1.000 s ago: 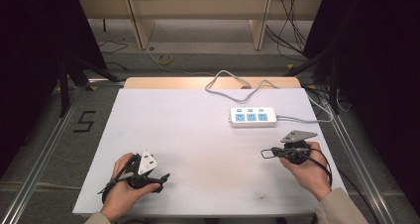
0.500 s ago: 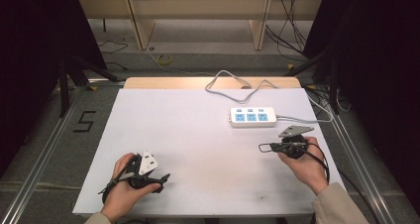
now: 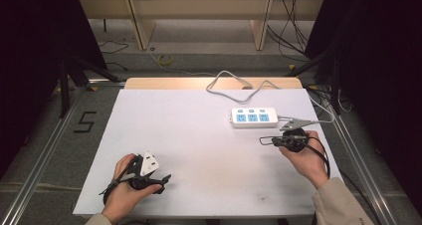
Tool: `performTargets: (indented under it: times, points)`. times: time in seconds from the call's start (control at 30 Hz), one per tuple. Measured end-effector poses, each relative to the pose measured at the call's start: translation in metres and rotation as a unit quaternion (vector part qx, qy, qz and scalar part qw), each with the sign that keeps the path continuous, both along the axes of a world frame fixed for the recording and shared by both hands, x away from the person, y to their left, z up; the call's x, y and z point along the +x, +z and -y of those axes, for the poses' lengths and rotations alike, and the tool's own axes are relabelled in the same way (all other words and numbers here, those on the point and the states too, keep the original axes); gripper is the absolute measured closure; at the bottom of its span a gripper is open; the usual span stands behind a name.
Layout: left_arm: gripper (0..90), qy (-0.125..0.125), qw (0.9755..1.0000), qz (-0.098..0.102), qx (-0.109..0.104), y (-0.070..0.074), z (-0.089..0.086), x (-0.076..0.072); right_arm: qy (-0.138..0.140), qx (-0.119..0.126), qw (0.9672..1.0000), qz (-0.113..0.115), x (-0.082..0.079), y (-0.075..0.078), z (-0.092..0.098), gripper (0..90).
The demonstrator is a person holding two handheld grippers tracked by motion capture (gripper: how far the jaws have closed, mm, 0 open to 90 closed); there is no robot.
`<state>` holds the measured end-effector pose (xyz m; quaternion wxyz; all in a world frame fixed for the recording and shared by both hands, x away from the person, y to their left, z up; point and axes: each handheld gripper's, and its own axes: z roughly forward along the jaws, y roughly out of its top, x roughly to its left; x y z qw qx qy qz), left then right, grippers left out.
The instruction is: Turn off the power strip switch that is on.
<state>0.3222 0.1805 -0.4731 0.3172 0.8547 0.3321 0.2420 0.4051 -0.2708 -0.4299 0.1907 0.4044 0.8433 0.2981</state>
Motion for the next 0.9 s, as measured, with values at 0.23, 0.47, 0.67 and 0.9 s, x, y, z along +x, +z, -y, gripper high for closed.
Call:
performTargets:
  times: [0.23, 0.47, 0.67, 0.9]
  points:
    - [16.5, 0.0, 1.0, -0.001, -0.001, -0.001, 0.0, 0.0, -0.003, -0.005, 1.0, -0.001, 0.007, 0.0, 0.0, 90.0]
    - [16.4, 0.0, 1.0, -0.001, 0.0, 0.0, 0.0, 0.0, -0.005, -0.01, 0.9999, -0.001, 0.014, 0.001, -0.001, 90.0]
    - [16.4, 0.0, 1.0, -0.001, -0.001, 0.0, 0.001, 0.0, -0.008, -0.013, 0.9999, 0.0, 0.021, 0.003, -0.002, 90.0]
    - [16.4, 0.0, 1.0, 0.0, -0.001, -0.001, 0.0, 0.0, -0.012, -0.017, 0.9998, 0.001, 0.029, 0.005, -0.002, 90.0]
